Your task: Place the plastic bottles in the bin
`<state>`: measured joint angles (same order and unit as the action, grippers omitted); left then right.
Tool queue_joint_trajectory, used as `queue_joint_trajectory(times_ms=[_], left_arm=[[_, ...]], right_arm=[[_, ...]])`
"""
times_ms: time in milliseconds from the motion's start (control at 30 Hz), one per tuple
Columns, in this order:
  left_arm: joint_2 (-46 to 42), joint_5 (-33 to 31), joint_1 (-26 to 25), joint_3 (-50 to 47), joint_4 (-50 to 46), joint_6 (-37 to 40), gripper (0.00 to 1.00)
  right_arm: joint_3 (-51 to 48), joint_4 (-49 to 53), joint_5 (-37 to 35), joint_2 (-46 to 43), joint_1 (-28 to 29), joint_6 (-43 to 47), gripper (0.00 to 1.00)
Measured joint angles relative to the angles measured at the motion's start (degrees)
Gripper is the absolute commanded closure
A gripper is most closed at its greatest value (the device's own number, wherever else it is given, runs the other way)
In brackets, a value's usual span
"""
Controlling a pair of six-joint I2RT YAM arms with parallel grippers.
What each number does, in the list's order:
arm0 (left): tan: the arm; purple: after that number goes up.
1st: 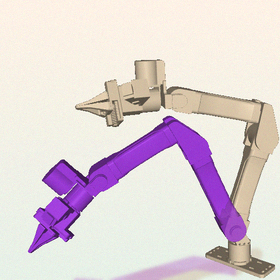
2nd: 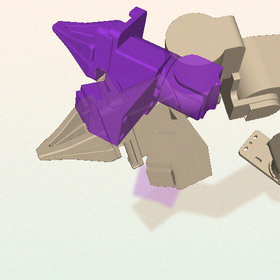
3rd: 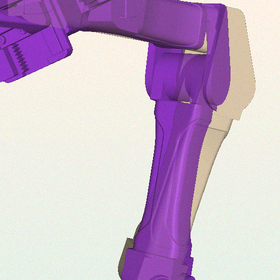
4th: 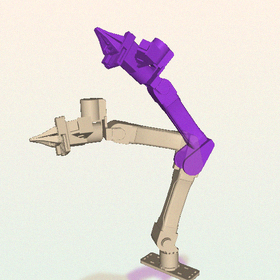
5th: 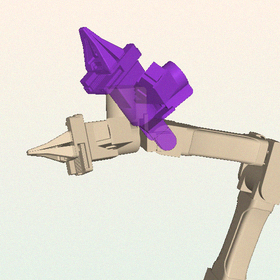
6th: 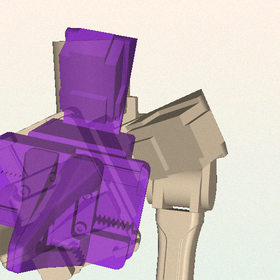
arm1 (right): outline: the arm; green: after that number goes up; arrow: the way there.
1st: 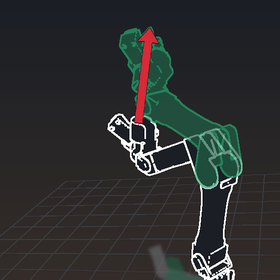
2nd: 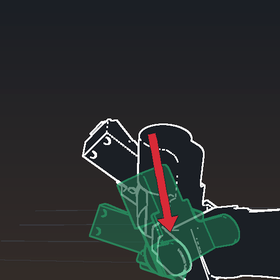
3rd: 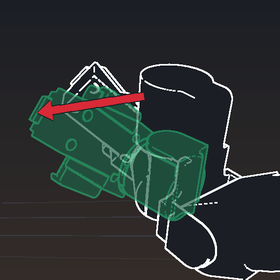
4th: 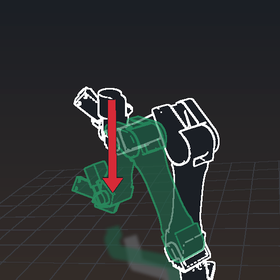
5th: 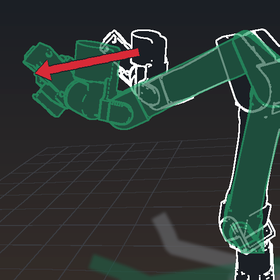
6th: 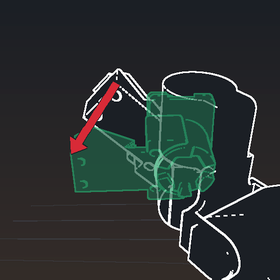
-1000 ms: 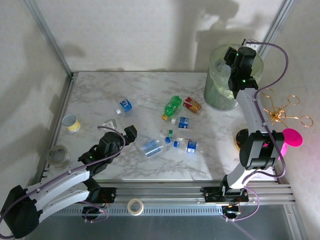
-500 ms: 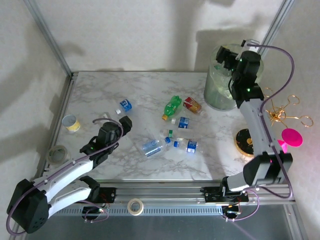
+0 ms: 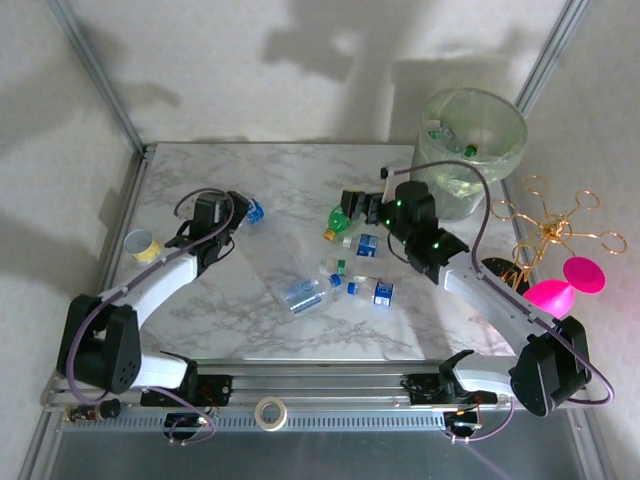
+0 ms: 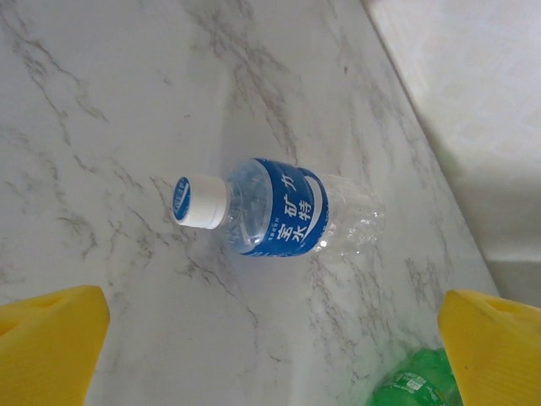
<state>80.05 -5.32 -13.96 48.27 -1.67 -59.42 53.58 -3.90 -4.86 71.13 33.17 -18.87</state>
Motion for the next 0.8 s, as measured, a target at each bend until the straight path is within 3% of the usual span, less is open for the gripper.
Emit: queue_joint_trajectory(times_ms=[133,467,633,800], left_arm=[[6.1,3.3,0.1,7.7,-1.9,6.4,0.01],[20.7,10.0,0.2,30.3,-9.8,39.5,0.0],[27.5,12.0,0.2,34.3,-14.8,52.6,0.0],[31.1,11.5,0.3,34.3,-18.4,60.0,0.0]], right_arm=[[-4.7,-1.6,0.0,-0.5,1.4,-2.5,0.01],[-12.2,-6.8,0.0,-2.4,3.4,-7.3,0.01],[-13.6,-8.5,0.2,-2.5,4.2,-8.6,0.01],[-15.5,-10.2,0.3,-3.3,4.9,-10.3,0.01]])
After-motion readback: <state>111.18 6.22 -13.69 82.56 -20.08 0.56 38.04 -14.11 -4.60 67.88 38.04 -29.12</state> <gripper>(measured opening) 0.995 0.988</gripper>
